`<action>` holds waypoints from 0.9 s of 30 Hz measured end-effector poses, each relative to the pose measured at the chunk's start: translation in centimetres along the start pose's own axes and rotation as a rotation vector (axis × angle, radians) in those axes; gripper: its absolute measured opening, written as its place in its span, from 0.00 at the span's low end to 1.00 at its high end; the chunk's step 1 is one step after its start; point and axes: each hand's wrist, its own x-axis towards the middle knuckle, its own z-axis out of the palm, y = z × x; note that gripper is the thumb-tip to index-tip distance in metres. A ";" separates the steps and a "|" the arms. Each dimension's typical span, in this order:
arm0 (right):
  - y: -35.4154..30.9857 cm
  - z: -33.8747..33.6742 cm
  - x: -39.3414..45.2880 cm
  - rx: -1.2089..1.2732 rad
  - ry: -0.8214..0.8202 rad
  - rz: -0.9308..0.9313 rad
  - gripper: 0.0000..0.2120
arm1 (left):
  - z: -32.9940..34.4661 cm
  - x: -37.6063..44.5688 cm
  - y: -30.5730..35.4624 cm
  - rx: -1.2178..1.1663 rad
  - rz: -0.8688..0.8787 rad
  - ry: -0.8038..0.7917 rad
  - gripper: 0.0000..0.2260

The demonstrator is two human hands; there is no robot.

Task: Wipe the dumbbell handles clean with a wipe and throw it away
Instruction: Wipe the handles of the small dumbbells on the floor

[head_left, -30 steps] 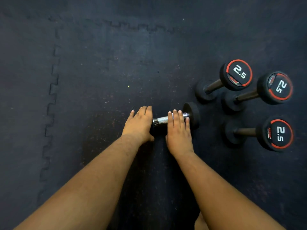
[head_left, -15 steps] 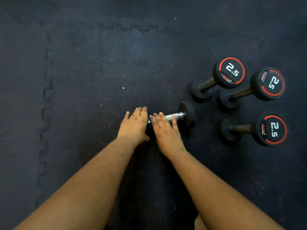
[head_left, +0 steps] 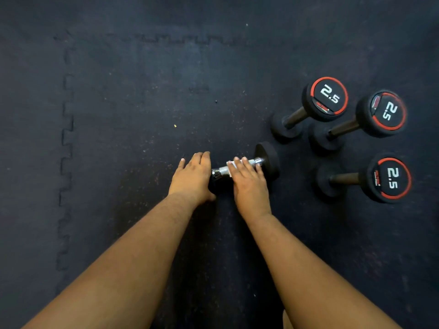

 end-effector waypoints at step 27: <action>-4.4 -5.3 3.5 2.110 0.348 1.591 0.19 | 1.7 -1.5 0.8 0.083 -0.007 0.092 0.55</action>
